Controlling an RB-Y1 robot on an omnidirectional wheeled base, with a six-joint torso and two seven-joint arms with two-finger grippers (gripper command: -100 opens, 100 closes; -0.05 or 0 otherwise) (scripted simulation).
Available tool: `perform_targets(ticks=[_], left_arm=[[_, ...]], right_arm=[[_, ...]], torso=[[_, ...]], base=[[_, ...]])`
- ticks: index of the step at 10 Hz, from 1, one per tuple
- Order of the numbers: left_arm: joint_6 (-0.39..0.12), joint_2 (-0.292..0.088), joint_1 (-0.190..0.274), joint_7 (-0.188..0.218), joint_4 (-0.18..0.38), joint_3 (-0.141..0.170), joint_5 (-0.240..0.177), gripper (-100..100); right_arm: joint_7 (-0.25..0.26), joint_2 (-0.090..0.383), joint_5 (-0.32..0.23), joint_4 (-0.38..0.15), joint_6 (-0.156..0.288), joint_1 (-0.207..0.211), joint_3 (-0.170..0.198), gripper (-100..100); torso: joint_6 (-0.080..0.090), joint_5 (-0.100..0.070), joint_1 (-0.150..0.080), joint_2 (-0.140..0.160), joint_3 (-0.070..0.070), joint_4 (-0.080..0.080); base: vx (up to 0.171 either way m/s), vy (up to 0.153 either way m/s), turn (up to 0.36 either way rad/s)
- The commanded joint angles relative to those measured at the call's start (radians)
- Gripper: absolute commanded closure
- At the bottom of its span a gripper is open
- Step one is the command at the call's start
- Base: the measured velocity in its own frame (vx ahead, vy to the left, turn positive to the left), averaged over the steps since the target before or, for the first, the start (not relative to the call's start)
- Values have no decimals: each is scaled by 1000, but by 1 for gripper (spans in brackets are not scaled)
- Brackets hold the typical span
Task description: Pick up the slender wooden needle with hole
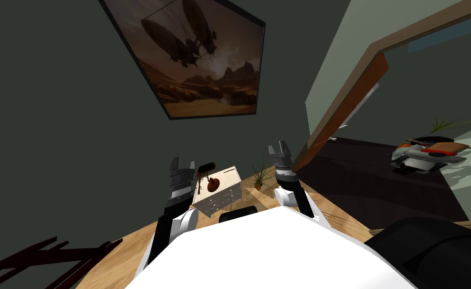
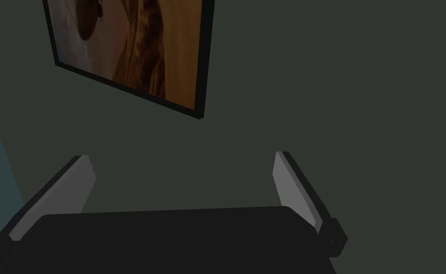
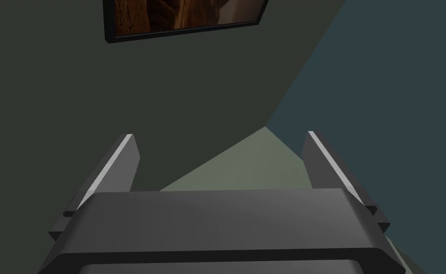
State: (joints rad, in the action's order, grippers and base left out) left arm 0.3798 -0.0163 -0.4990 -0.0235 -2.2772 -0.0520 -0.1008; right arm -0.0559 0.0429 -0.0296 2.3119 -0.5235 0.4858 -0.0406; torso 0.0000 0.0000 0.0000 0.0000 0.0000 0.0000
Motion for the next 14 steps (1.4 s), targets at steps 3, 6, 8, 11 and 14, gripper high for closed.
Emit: perform_targets(ticks=[3, 6, 8, 11, 14], left_arm=[[-41, -72, 16, -13, 62, -7, -30, -100], [-100, -128, 42, -31, 149, -9, -66, -100], [-125, -147, 53, -38, 186, -9, -80, -100], [-182, -185, 79, -54, 269, -6, -112, -100], [-249, -223, 111, -73, 356, 0, -146, -100]], right_arm=[[0, 0, 0, 0, 0, 0, 0, 0], [0, 0, 0, 0, 0, 0, 0, 0], [0, 0, 0, 0, 0, 0, 0, 0], [0, 0, 0, 0, 0, 0, 0, 0], [0, 0, 0, 0, 0, 0, 0, 0]], torso=[[0, -2, -9, -2, -1, 0], [0, -3, -13, -4, -2, -1], [0, -3, -15, -7, -4, -2], [0, -3, -11, -5, -3, -1], [0, -2, -9, -3, -2, -1]], base=[[33, -138, -2], [64, -187, -9], [88, -199, -5], [61, -144, -14], [44, -139, -18]])
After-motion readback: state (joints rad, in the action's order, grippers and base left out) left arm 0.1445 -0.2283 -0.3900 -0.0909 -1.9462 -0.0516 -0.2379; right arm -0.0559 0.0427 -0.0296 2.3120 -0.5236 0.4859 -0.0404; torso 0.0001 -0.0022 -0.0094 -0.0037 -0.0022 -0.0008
